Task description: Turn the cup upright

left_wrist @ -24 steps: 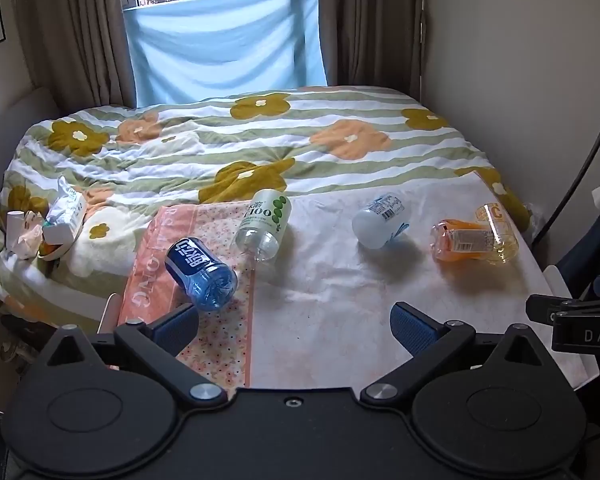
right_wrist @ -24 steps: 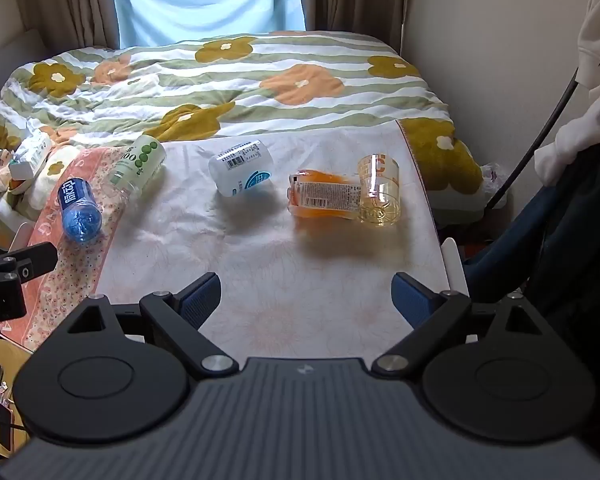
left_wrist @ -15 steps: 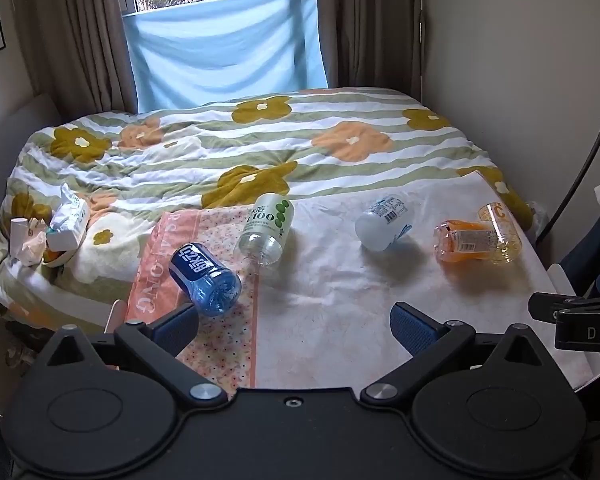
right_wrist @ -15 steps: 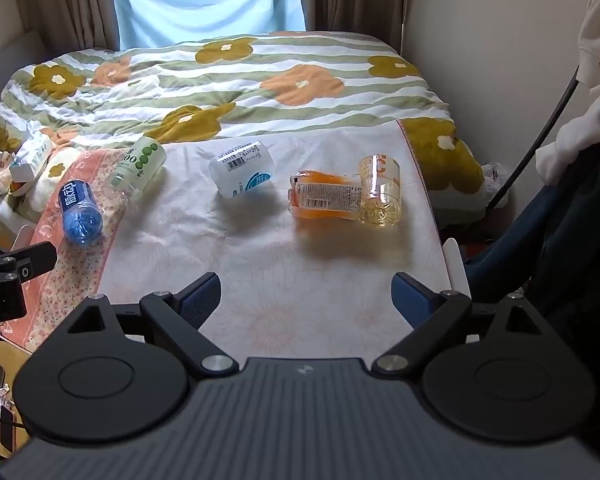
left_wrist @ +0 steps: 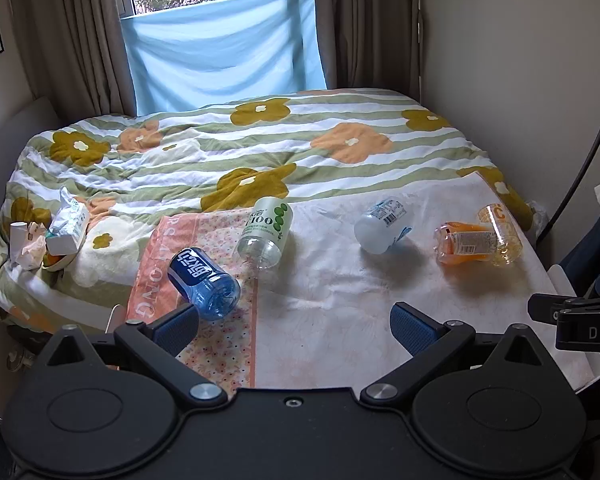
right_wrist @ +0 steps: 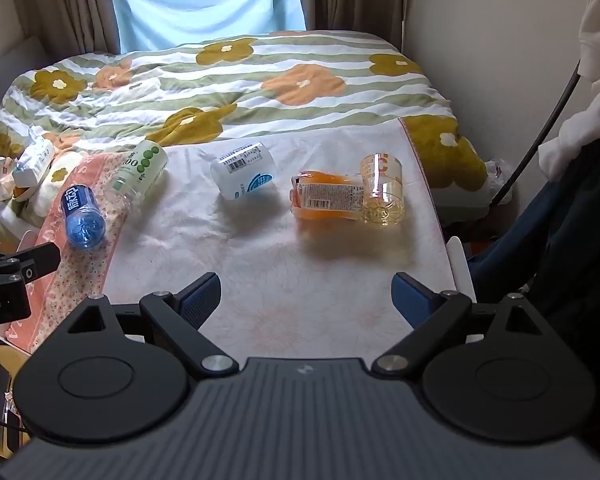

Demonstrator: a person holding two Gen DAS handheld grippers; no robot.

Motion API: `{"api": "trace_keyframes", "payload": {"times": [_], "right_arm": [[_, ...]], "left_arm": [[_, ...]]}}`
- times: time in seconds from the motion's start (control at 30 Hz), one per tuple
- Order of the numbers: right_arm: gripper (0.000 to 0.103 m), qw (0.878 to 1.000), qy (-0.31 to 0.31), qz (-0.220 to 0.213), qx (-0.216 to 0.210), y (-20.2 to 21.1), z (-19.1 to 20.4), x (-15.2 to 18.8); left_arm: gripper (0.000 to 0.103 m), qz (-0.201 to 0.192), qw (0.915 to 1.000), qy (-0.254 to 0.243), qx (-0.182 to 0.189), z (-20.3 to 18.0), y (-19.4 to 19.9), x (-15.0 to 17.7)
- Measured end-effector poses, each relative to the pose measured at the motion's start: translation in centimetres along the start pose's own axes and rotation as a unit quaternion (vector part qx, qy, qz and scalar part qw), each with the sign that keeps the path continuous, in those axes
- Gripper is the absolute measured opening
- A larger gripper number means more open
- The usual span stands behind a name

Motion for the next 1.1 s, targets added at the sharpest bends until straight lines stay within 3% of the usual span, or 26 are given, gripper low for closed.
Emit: {"api": "trace_keyframes", "payload": {"times": [1.1], "right_arm": [[0.103, 1.0, 0.0, 0.001, -0.006, 0.5, 1.0, -0.2]], "left_arm": [[0.103, -0.003, 1.0, 0.001, 0.004, -0.3, 0.0, -0.3]]}}
Point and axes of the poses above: each gripper's, at about its wrist camera, not at the fingertips, and y roughly against the way its jaws point, z to its left, x to its underside, the point moved 8 cm from there along -y, roughly the way its jaws point, and after that the axes turned 8 degrees about x, right-handed, at the moved point
